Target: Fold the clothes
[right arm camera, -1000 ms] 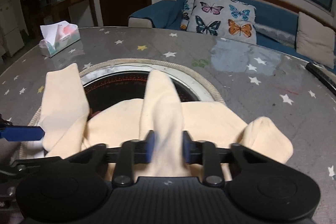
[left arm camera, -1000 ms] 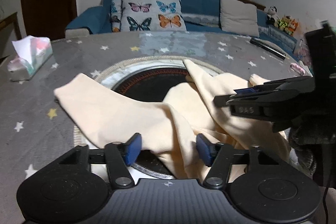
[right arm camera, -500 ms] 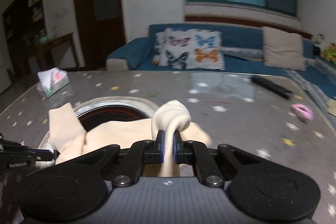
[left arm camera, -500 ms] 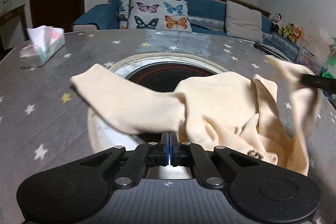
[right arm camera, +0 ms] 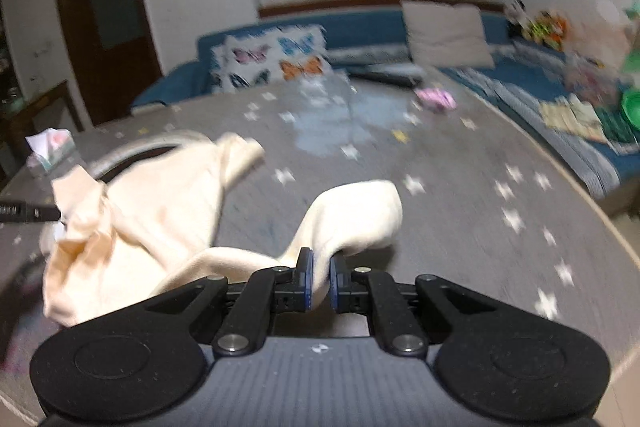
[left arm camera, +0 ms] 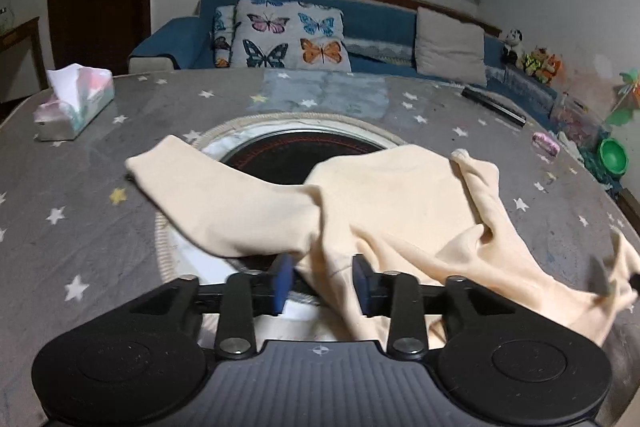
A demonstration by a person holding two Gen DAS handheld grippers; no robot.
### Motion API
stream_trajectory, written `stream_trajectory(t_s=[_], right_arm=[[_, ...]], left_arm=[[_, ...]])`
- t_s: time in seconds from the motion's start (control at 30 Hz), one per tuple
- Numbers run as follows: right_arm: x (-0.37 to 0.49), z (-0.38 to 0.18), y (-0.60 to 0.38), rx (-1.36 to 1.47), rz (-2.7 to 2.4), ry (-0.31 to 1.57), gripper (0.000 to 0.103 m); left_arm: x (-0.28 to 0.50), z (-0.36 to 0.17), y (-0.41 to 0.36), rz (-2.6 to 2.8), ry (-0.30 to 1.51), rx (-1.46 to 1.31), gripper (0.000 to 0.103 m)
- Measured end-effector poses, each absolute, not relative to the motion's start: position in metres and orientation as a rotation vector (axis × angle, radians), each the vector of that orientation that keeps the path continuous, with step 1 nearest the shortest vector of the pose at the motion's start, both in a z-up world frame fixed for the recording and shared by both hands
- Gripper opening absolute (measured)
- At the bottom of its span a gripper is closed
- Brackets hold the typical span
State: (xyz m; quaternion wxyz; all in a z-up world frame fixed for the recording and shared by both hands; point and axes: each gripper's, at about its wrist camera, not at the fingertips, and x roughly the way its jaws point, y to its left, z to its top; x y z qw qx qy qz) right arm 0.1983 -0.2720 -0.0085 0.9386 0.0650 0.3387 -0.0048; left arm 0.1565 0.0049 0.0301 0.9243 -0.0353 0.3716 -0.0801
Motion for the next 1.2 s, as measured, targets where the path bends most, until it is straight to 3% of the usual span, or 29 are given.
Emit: stream_trajectory(t_s=[0.1,0.17,0.2,0.3,0.43,0.5,0.87,1.0,1.13,1.2], right_arm=[[0.192,-0.017,-0.283,0.142,-0.047,0.726,0.012],[0.189,-0.02,-0.289,0.142,-0.074,0.738,0.013],[0.186,-0.019,-0.292,0.137,-0.089,0.736,0.014],[0.181,-0.015,-0.298,0.124,-0.11,0.722,0.017],[0.179,-0.005,-0.295,0.114,-0.062,0.685,0.019],[0.181,-0.001,-0.283,0.096,-0.001,0.676,0.026],[0.224,-0.007,-0.206,-0.027,0.285,0.729,0.027],[0.242,-0.006,-0.187,-0.048,0.333,0.725,0.027],[0.269,-0.003,-0.172,-0.051,0.368,0.72,0.027],[0.284,-0.002,-0.163,-0.058,0.383,0.717,0.027]], left_arm=[[0.171,0.021,-0.007,-0.179,0.788,-0.045,0.037],[0.177,0.013,-0.009,-0.191,0.81,-0.043,0.025],[0.18,0.009,-0.01,-0.198,0.822,-0.044,0.01],[0.175,0.006,-0.006,-0.185,0.819,-0.054,0.009],[0.153,0.018,0.005,-0.156,0.783,-0.068,0.008],[0.138,0.027,0.012,-0.147,0.762,-0.079,0.008],[0.049,0.035,0.046,-0.085,0.8,-0.084,0.008],[0.045,0.042,0.05,-0.095,0.805,-0.054,0.013],[0.046,0.051,0.052,-0.112,0.789,-0.024,0.027],[0.06,0.058,0.048,-0.132,0.759,-0.011,0.027]])
